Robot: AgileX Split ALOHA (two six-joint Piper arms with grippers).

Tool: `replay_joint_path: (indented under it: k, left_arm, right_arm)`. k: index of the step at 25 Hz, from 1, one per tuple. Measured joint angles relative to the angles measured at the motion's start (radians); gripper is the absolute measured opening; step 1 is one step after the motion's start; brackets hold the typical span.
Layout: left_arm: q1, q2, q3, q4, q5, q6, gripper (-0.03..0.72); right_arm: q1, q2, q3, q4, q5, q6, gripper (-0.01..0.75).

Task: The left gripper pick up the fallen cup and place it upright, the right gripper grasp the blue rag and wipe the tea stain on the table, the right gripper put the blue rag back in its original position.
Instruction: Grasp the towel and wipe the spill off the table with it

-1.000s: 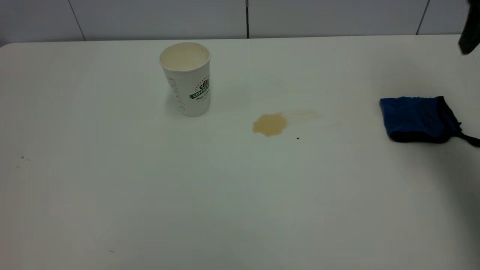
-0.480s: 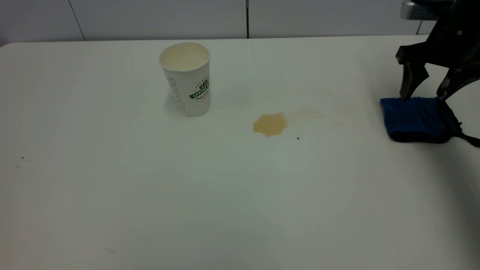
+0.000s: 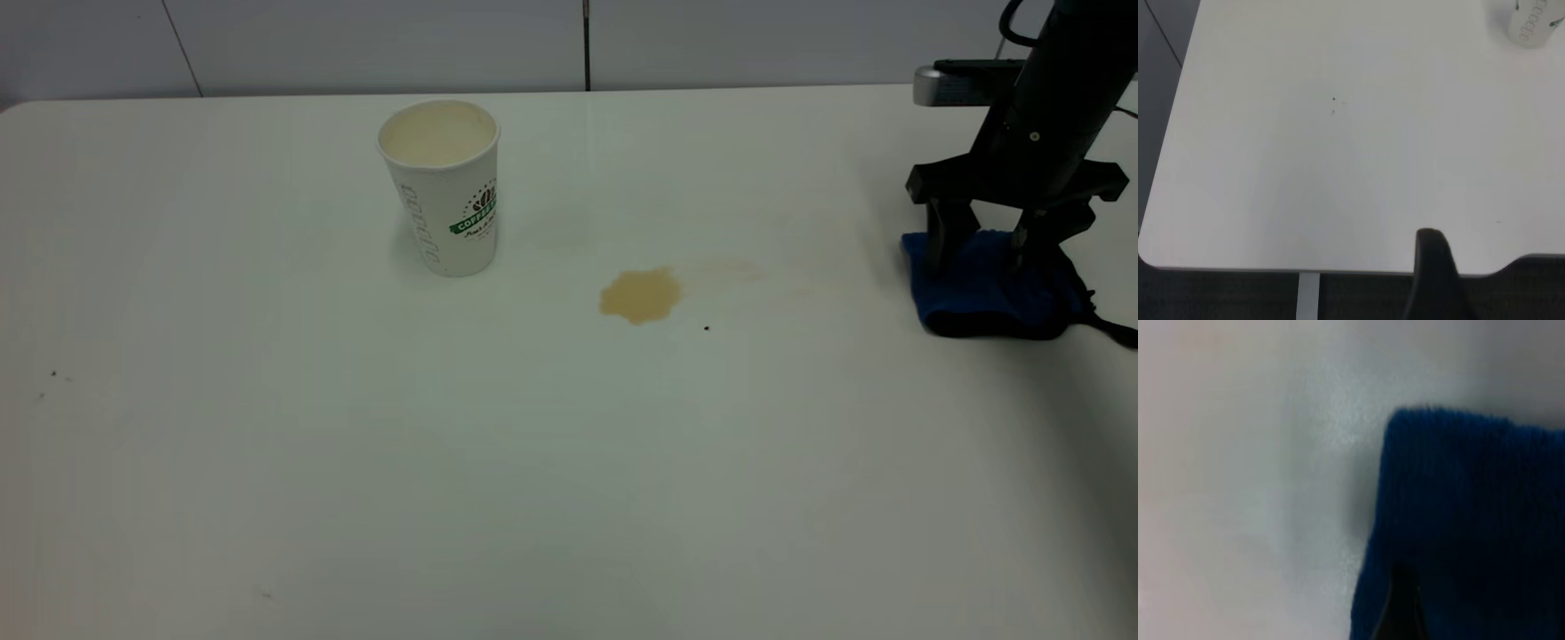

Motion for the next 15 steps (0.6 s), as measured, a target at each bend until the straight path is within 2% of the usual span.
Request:
replay_joint_path:
  k: [3,5,7,12,13,15]
  left_arm:
    - [0.000,0.000,0.000,0.000,0.000,0.002,0.507]
    - [0.000,0.000,0.000,0.000,0.000,0.001,0.507]
    - [0.000,0.000,0.000,0.000,0.000,0.001,0.507]
    - [0.000,0.000,0.000,0.000,0.000,0.001,0.507]
    - [0.000,0.000,0.000,0.000,0.000,0.001,0.507]
    - [0.000,0.000,0.000,0.000,0.000,0.001,0.507]
  right_arm:
    - [0.000,0.018,-0.009,-0.020,0.002,0.023,0.655]
    - [0.000,0.023,-0.013,-0.029,0.002,0.028,0.613]
    - [0.000,0.024,-0.014,-0.034,0.002,0.031,0.515]
    - [0.010,0.025,-0.015,-0.025,0.002,0.030,0.123]
    - [0.020,0.025,-0.016,-0.026,0.002,0.030,0.082]
    - [0.052,0.025,-0.017,-0.027,0.001,0.030,0.062]
